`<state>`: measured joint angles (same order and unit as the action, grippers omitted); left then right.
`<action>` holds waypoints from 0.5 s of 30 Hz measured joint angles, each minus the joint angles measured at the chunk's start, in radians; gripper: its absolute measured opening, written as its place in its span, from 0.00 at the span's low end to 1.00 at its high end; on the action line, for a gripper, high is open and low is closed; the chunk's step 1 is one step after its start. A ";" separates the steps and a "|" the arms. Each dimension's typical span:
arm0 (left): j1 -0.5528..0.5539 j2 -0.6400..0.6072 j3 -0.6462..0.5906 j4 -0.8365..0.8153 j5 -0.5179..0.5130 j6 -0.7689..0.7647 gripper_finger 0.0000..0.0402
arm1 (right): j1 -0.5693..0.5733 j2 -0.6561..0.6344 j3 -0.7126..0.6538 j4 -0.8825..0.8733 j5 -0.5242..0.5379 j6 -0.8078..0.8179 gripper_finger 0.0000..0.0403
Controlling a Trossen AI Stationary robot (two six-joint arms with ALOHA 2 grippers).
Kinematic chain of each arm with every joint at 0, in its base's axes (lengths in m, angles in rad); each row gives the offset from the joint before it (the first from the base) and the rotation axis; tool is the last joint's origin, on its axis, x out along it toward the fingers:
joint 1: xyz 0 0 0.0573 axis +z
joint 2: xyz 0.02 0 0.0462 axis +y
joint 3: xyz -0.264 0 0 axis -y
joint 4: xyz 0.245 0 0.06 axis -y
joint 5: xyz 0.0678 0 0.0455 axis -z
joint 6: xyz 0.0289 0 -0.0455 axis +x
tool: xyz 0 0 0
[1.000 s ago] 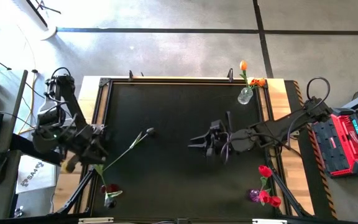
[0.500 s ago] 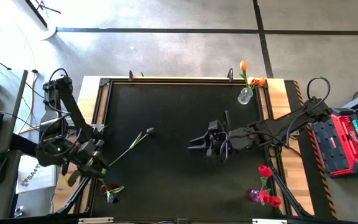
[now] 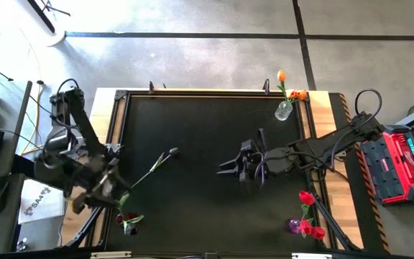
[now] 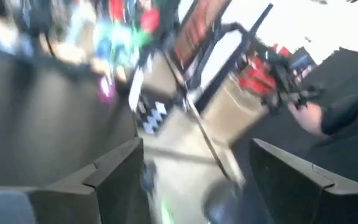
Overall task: Sort flowers into vase by color
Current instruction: Put the top black tulip into the red flower vase, then put the black tulip into the red flower vase
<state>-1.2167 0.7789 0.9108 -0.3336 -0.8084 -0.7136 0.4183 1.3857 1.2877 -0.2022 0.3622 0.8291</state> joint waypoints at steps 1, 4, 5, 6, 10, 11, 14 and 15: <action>0.000 -0.009 0.000 0.030 -0.037 0.065 0.70 | 0.000 0.000 0.000 0.000 0.000 0.000 0.40; 0.000 -0.043 0.000 0.083 -0.229 0.198 0.69 | 0.000 0.000 0.000 0.012 0.002 0.000 0.40; 0.000 -0.058 0.000 0.073 -0.291 0.203 0.69 | 0.000 0.000 0.000 0.020 0.003 0.000 0.40; 0.001 -0.074 0.000 0.050 -0.343 0.195 0.69 | 0.000 0.000 0.000 0.029 0.003 0.000 0.40; 0.052 -0.115 0.001 -0.170 -0.422 0.027 0.69 | 0.000 0.000 0.000 0.038 0.018 0.016 0.40; 0.076 -0.119 0.001 -0.247 -0.423 -0.037 0.69 | 0.000 0.000 0.000 0.034 0.027 0.031 0.40; 0.167 -0.125 0.000 -0.480 -0.402 -0.251 0.69 | 0.000 0.000 0.000 0.012 0.044 0.069 0.40; 0.204 -0.125 0.000 -0.551 -0.378 -0.310 0.69 | 0.000 0.000 0.000 0.006 0.048 0.077 0.40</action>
<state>-1.0124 0.6538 0.9112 -0.8849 -1.1866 -1.0240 0.4183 1.3857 1.2877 -0.1966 0.4106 0.9066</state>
